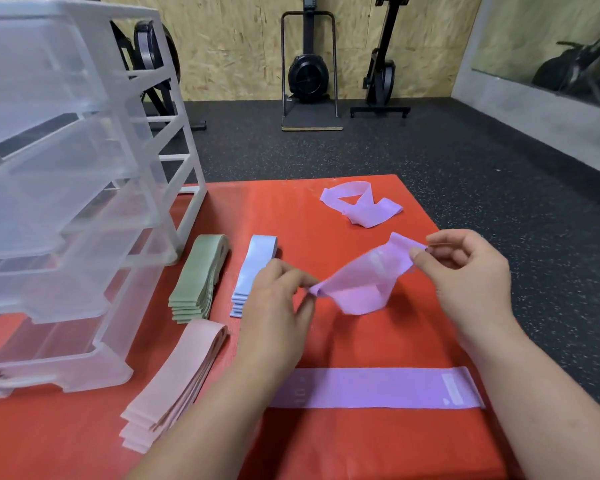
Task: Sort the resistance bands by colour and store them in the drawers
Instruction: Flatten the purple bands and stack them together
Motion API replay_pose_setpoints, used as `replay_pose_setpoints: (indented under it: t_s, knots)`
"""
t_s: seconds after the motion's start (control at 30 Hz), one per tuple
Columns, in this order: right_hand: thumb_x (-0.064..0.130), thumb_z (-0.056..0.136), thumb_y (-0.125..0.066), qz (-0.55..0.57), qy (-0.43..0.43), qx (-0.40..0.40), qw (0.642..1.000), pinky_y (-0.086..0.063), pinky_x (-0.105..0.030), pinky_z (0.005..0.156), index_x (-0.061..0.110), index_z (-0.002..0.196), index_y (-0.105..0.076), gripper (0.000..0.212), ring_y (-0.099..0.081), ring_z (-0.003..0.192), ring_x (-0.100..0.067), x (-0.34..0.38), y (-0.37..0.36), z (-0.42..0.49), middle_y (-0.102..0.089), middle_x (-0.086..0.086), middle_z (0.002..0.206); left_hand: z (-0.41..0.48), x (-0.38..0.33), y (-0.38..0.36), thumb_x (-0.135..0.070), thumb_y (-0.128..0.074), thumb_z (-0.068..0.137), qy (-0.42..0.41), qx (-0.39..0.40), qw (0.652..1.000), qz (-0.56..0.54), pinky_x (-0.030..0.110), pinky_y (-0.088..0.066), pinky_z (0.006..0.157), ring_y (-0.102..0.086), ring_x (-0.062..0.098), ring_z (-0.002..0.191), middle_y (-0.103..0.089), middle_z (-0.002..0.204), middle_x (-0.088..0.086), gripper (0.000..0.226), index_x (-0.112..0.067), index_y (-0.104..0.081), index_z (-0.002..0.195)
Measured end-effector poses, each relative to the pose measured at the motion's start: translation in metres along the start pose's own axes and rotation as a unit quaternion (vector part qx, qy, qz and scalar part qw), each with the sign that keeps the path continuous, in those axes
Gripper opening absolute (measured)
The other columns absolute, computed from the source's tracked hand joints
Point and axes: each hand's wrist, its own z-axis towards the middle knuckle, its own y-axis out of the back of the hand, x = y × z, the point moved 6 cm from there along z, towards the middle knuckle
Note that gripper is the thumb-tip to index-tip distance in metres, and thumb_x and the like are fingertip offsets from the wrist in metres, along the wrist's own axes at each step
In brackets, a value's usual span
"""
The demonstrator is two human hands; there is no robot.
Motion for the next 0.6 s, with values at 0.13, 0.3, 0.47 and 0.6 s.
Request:
replay_pose_setpoints:
  t_s: [0.13, 0.3, 0.47, 0.6]
  knots:
    - [0.006, 0.088, -0.079, 0.004, -0.044, 0.052, 0.998, -0.058, -0.044, 0.083, 0.023, 0.104, -0.071, 0.024, -0.067, 0.075, -0.015, -0.01, 0.0, -0.001, -0.072, -0.001, 0.08, -0.002, 0.012, -0.002, -0.005, -0.074, 0.08, 0.032, 0.035, 0.999, 0.025, 0.03, -0.044, 0.094, -0.056, 0.015, 0.107, -0.056, 0.109, -0.013, 0.041, -0.031, -0.07, 0.111]
    - [0.023, 0.083, -0.079, -0.39, -0.024, 0.177, 0.903, -0.052, -0.035, 0.076, 0.033, 0.096, -0.072, 0.018, -0.067, 0.079, -0.013, -0.038, 0.001, -0.006, -0.07, 0.012, 0.073, -0.018, 0.021, -0.029, -0.024, -0.065, 0.083, 0.101, 0.214, 0.971, 0.041, 0.034, -0.041, 0.111, -0.047, 0.02, 0.128, -0.051, 0.139, -0.007, 0.067, -0.033, -0.051, 0.147]
    - [0.025, 0.081, -0.079, -0.433, -0.047, 0.234, 0.869, -0.051, -0.031, 0.079, 0.036, 0.097, -0.074, 0.02, -0.066, 0.086, -0.015, -0.042, -0.001, -0.013, -0.069, 0.014, 0.083, -0.02, 0.018, -0.037, -0.038, -0.064, 0.088, 0.066, 0.243, 0.964, 0.086, 0.039, -0.043, 0.11, -0.05, 0.02, 0.125, -0.055, 0.138, -0.009, 0.058, -0.034, -0.054, 0.145]
    - [0.028, 0.088, -0.077, -0.405, -0.002, 0.23, 0.885, -0.05, -0.03, 0.077, 0.035, 0.082, -0.075, 0.01, -0.068, 0.084, -0.008, -0.029, -0.003, -0.008, -0.073, 0.016, 0.082, -0.02, 0.015, -0.04, -0.041, -0.068, 0.092, 0.036, 0.222, 0.97, 0.091, 0.037, -0.044, 0.107, -0.051, 0.018, 0.12, -0.055, 0.13, -0.012, 0.047, -0.036, -0.058, 0.138]
